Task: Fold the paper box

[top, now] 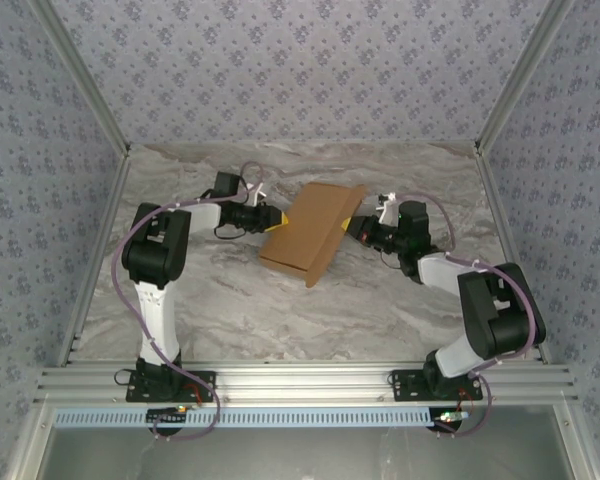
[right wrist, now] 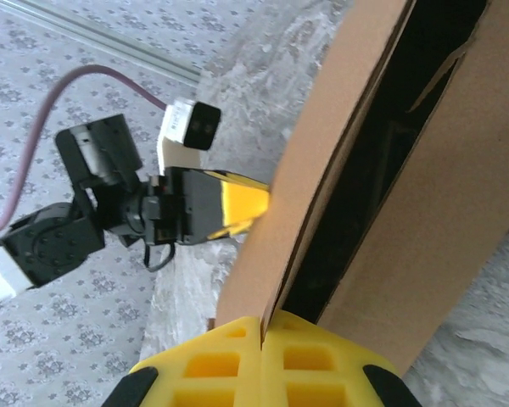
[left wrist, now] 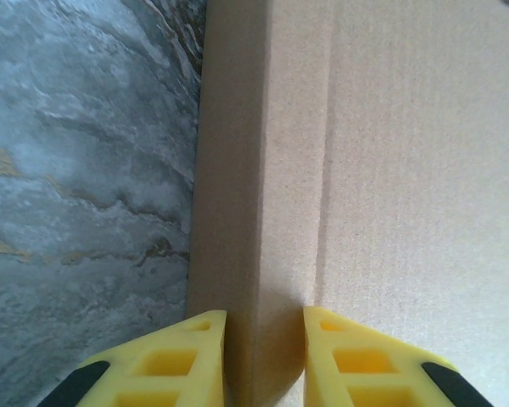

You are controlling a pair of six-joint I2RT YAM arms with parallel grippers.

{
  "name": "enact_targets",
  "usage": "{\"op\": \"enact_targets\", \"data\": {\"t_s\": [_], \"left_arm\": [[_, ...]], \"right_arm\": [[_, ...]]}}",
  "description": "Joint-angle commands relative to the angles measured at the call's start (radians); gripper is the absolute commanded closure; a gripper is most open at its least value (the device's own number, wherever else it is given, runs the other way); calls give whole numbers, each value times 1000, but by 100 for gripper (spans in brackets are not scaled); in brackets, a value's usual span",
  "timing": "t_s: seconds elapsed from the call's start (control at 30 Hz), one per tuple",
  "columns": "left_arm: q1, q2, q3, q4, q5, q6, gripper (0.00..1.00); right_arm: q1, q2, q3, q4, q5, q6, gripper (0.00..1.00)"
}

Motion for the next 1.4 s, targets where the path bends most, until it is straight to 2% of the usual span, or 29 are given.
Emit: {"op": "enact_targets", "data": {"t_s": [0.0, 0.57, 0.97, 1.13, 1.37], "left_arm": [[-34, -5, -50, -42, -13, -10, 77], [-98, -7, -54, -2, 0, -40, 80], [-97, 3, -29, -11, -14, -43, 80], [-74, -28, 4, -66, -100, -26, 77], [-24, -193, 0, -139, -340, 18, 59]], "right_arm": [[14, -47, 57, 28, 14, -22, 97], [79, -77, 144, -83, 85, -57, 97], [109, -40, 162, -225, 199, -118, 97], [115, -16, 157, -284, 271, -159, 97], [138, 26, 207, -313, 308, -180, 97]]}}
